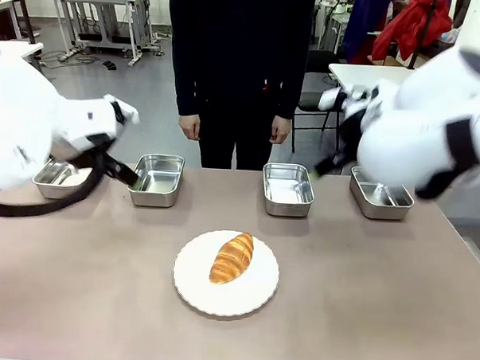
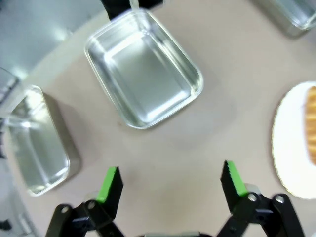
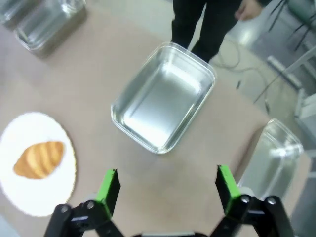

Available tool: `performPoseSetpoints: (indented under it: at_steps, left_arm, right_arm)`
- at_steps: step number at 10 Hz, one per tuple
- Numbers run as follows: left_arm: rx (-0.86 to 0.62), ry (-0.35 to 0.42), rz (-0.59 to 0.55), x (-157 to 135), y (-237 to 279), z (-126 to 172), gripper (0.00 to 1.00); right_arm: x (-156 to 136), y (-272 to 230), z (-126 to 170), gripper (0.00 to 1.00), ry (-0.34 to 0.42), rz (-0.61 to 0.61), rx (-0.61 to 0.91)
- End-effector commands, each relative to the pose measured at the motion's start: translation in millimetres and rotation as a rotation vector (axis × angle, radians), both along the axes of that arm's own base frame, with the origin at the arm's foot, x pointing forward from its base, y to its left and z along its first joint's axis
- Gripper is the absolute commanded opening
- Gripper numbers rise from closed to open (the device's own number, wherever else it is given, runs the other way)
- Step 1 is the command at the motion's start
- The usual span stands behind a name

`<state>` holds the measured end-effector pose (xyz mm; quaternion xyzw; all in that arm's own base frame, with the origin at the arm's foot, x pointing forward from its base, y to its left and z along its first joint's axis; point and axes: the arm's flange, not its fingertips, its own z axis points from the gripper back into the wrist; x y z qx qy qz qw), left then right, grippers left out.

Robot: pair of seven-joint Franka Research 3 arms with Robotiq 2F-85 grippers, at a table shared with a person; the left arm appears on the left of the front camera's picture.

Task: Place the bread in the container.
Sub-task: Place the Butter Roll into the Airtight Container indicated by the human.

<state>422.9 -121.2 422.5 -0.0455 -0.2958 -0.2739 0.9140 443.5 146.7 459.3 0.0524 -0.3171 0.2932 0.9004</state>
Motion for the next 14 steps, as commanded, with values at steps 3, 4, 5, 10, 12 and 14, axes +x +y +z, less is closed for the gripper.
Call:
performPoseSetpoints:
  at_steps: [3,4,5,10,12,14]
  left_arm:
    - [-0.147,0.077,-0.242,32,129,82,1.0]
    - [-0.171,0.068,-0.328,34,160,87,1.0]
    - [-0.162,0.06,-0.415,35,184,88,1.0]
    - [-0.177,0.03,-0.396,16,195,96,1.0]
    - [-0.156,0.026,-0.403,20,200,92,1.0]
    - [-0.201,-0.049,-0.367,25,245,124,1.0]
  right_arm:
    - [36,-116,81,1.0,-0.005,0.087,0.159]
    - [34,-146,83,1.0,-0.017,0.111,0.18]
    - [35,-173,79,1.0,-0.033,0.111,0.209]
    - [25,-183,87,1.0,-0.041,0.08,0.208]
    - [24,-187,80,1.0,-0.053,0.095,0.192]
    - [43,-237,97,1.0,-0.115,0.09,0.223]
